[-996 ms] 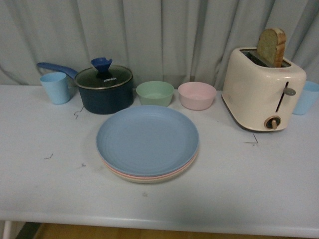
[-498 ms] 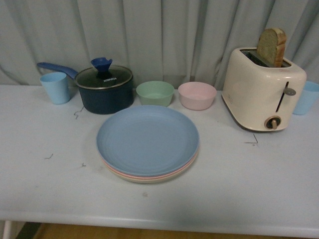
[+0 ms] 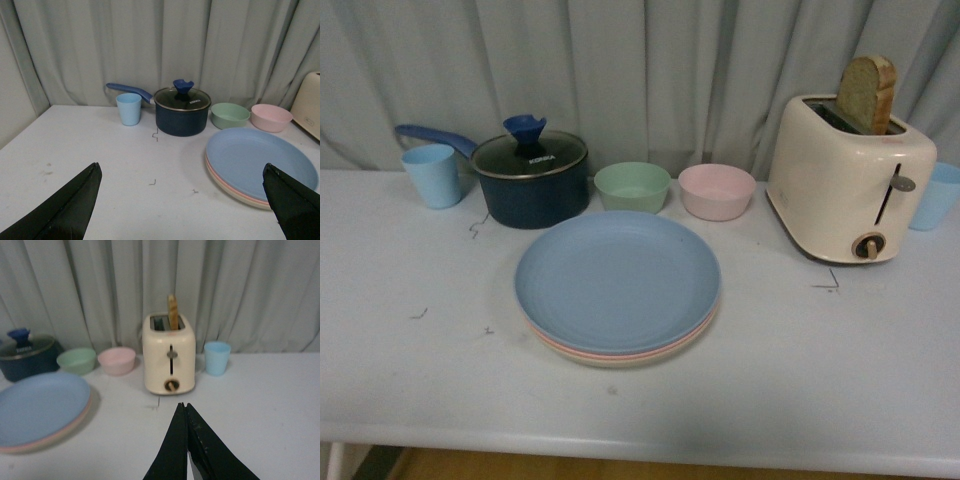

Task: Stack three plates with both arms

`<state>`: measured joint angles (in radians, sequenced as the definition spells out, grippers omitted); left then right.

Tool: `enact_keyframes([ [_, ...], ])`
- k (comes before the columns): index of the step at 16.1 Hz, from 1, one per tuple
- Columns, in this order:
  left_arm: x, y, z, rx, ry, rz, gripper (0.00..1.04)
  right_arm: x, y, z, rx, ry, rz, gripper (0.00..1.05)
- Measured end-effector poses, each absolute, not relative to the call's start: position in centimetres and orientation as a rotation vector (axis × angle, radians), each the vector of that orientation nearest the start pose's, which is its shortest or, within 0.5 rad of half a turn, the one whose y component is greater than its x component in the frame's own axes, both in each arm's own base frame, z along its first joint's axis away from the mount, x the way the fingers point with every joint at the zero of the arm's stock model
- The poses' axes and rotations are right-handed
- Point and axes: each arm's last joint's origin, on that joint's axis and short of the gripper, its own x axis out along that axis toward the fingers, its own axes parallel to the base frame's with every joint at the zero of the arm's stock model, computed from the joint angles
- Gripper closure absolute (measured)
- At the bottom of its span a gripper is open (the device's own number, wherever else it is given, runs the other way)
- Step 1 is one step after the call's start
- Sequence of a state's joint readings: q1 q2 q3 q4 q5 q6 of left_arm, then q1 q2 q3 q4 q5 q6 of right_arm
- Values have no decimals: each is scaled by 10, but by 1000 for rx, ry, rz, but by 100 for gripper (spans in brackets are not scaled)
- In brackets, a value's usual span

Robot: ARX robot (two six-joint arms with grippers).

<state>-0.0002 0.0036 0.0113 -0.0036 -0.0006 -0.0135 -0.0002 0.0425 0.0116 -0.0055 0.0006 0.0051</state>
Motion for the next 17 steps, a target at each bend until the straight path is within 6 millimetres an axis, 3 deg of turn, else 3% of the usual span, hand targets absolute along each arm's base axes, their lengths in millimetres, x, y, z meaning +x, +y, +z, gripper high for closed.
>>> enact_keyframes([
  [1, 97, 0, 167, -14, -4, 0, 7, 97, 0, 169, 5, -27, 0, 103],
  [4, 97, 0, 167, -14, -4, 0, 7, 97, 0, 167, 3, -6, -1, 99],
  [9, 97, 0, 167, -14, -4, 0, 7, 97, 0, 167, 3, -6, -1, 36],
  [12, 97, 0, 167, -14, -4, 0, 7, 97, 0, 167, 3, -6, -1, 5],
  [17, 97, 0, 167, -14, -4, 0, 7, 97, 0, 167, 3, -6, -1, 6],
])
